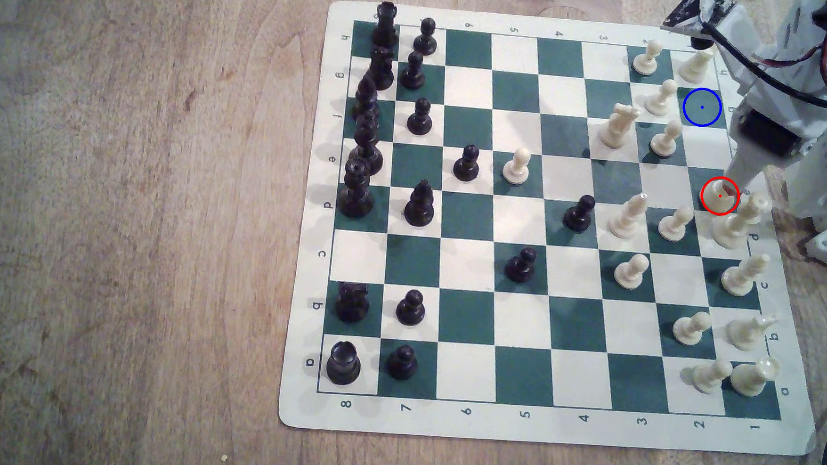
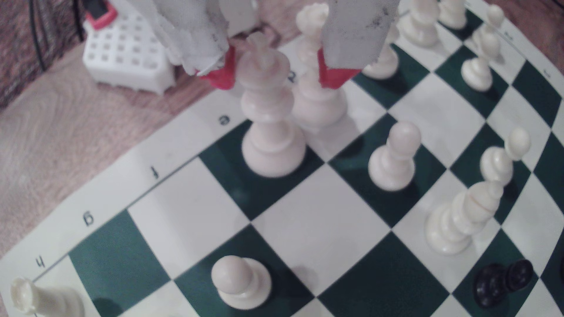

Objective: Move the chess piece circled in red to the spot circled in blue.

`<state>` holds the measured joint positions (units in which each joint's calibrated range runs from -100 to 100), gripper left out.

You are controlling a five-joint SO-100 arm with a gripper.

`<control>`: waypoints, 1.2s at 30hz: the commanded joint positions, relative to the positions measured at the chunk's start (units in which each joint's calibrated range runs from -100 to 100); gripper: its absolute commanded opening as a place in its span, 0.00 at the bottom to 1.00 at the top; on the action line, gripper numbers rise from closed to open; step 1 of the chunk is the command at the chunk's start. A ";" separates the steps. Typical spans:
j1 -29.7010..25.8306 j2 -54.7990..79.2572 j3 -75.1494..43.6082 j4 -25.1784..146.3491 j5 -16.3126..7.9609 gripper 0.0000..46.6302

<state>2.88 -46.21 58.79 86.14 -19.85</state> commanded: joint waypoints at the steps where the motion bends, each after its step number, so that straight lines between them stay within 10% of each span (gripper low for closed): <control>1: -0.33 0.11 -0.49 -0.30 -0.20 0.18; 6: -0.33 -0.23 -0.31 -0.30 -0.29 0.01; 24: 1.93 -7.78 -19.35 10.75 0.88 0.00; 36: 18.75 -11.18 -21.89 10.10 7.72 0.00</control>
<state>17.70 -56.68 40.80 96.18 -13.65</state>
